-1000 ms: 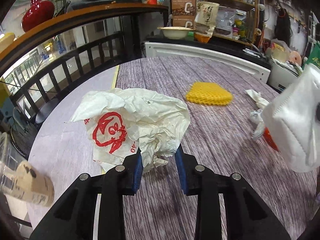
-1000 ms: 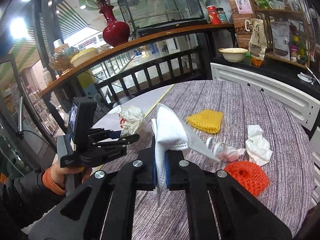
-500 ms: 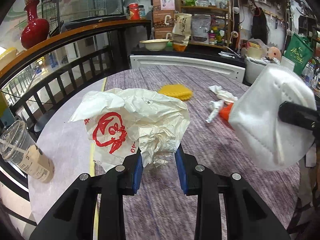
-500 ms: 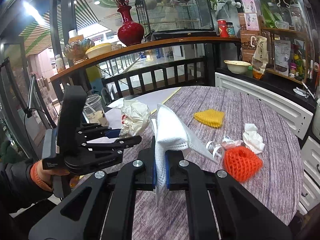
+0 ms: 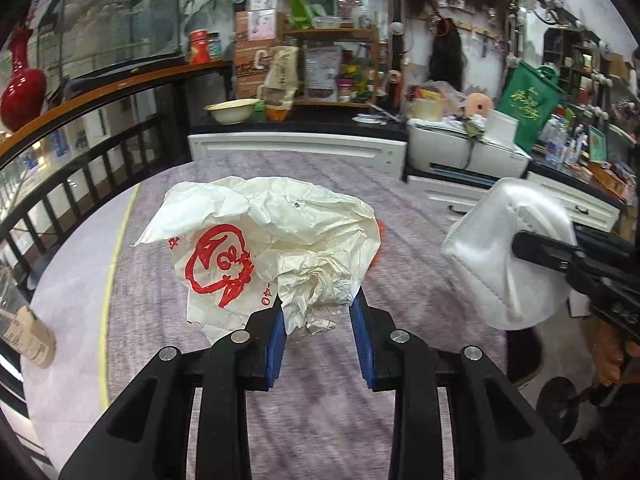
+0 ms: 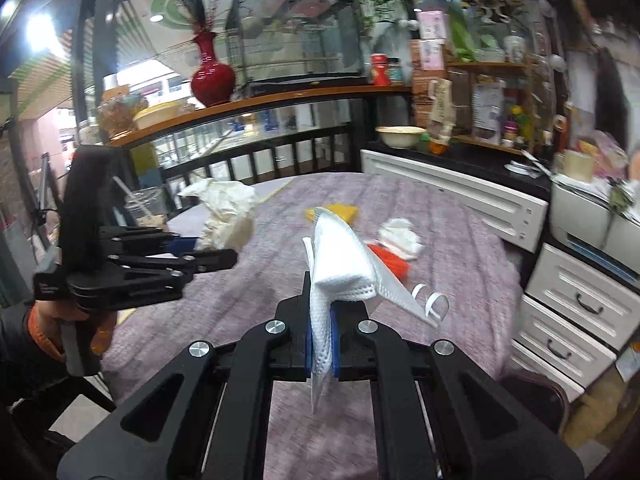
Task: Collect trash
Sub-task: 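Carry plastic bag and face mask to the black bin and open both tools inside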
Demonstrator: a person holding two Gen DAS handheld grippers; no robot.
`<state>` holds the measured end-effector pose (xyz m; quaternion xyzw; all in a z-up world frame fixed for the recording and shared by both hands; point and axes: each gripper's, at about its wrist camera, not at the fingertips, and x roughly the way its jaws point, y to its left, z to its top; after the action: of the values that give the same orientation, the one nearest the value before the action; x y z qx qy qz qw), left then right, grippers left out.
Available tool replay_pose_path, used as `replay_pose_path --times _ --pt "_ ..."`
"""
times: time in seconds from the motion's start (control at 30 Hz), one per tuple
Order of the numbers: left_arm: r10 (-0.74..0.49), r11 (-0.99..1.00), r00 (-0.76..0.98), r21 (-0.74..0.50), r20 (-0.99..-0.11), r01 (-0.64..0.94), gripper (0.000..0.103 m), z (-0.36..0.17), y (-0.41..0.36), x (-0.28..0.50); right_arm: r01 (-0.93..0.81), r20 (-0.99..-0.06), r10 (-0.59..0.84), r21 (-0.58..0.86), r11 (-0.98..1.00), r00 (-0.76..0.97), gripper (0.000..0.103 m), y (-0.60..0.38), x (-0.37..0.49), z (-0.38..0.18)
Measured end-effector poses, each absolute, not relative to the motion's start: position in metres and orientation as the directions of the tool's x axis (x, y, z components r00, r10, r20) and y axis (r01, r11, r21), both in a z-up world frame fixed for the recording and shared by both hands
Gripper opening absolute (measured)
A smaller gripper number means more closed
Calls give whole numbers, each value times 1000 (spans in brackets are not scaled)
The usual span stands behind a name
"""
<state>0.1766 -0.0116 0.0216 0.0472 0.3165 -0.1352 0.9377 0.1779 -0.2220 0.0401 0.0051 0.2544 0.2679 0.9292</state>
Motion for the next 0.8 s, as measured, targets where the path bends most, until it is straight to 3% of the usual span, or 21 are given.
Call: replay_pose_path --times 0.3,0.6,0.8 --pt "-348 910 724 -30 -596 413 30 22 -82 172 -265 -525 326 191 945 786 7 -314 187 3" --pt "-448 851 671 -53 -591 522 30 20 -148 169 -55 -708 162 172 984 687 7 -361 217 -92" --pt "-478 817 627 -49 -615 575 30 12 -183 166 27 -802 134 183 983 582 7 -375 240 -160"
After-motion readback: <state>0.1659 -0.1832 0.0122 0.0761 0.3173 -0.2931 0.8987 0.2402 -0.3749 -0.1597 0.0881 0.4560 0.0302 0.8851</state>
